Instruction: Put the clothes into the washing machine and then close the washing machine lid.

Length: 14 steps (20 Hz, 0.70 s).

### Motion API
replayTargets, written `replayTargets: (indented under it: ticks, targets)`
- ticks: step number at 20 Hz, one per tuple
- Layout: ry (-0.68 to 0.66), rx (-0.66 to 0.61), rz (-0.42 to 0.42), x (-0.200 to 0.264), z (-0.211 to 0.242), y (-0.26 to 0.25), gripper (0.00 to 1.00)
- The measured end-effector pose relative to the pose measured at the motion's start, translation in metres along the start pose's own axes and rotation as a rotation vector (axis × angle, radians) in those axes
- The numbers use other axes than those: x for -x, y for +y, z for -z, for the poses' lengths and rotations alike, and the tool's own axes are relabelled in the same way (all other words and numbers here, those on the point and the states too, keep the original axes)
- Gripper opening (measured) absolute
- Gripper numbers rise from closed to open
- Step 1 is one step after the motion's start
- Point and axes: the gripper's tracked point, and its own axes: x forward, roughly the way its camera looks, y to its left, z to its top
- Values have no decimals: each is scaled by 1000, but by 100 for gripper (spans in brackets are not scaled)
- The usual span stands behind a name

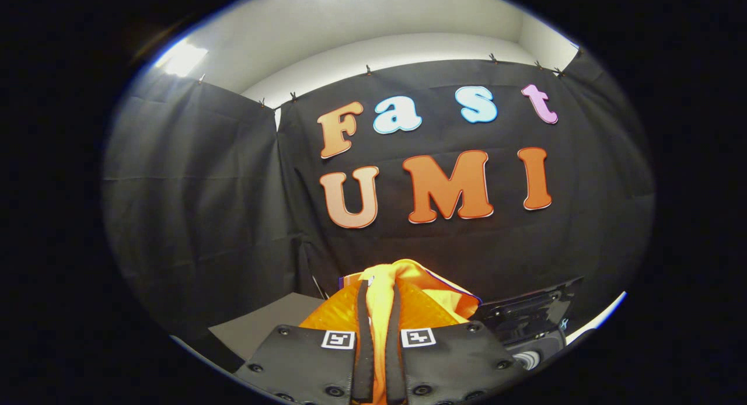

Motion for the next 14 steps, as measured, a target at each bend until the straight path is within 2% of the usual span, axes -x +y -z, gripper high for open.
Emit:
replayTargets:
  ticks: [6, 11, 14]
  targets:
    - [-7, -2, 86, 12, -8, -112, 15]
    - [40, -31, 155, 17, 25, -197, 15]
    - [95, -16, 171, 22, 55, -232, 15]
